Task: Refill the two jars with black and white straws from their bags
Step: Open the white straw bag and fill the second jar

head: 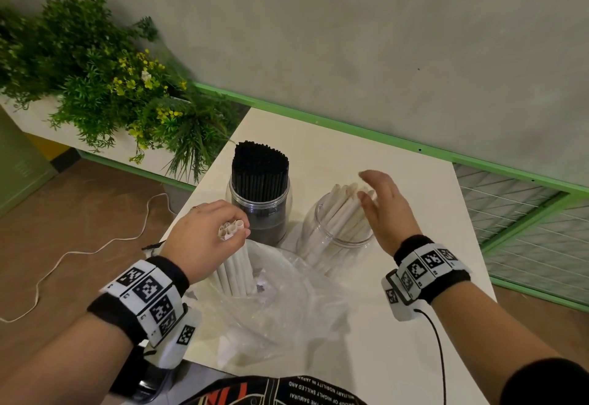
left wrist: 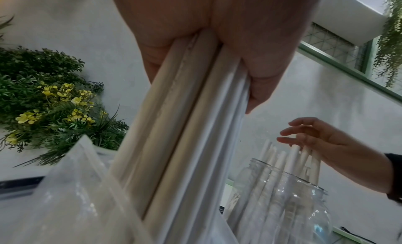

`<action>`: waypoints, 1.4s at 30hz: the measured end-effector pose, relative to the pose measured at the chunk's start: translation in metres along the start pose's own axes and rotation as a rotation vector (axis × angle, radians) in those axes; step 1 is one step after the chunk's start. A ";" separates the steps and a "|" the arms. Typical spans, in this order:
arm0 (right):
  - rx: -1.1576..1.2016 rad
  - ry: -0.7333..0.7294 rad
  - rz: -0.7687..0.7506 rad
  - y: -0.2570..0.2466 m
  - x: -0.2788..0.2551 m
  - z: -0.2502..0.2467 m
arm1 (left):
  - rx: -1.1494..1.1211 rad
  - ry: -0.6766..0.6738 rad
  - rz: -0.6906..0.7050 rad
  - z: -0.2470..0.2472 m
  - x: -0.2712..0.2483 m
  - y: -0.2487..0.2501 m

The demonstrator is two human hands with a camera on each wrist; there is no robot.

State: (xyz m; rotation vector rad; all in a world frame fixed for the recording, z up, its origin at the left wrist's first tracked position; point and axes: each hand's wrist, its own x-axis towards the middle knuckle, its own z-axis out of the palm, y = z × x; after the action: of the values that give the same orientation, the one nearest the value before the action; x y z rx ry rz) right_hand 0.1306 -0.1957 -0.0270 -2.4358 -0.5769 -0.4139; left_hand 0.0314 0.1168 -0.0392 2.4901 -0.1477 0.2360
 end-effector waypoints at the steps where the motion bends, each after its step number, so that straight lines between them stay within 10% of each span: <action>1: -0.018 0.046 -0.023 0.004 -0.002 -0.001 | 0.000 0.001 0.001 0.000 0.000 0.000; 10: -0.180 0.279 -0.035 0.011 -0.023 -0.017 | -0.003 0.003 0.006 -0.002 -0.002 0.000; 42: -0.077 -0.198 0.230 0.027 0.030 -0.007 | -0.014 0.011 0.016 0.001 0.000 0.001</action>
State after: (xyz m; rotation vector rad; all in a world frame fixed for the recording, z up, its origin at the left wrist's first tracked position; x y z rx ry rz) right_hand 0.1686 -0.2099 -0.0220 -2.5983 -0.3604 -0.1019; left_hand 0.0308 0.1152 -0.0391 2.4736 -0.1637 0.2548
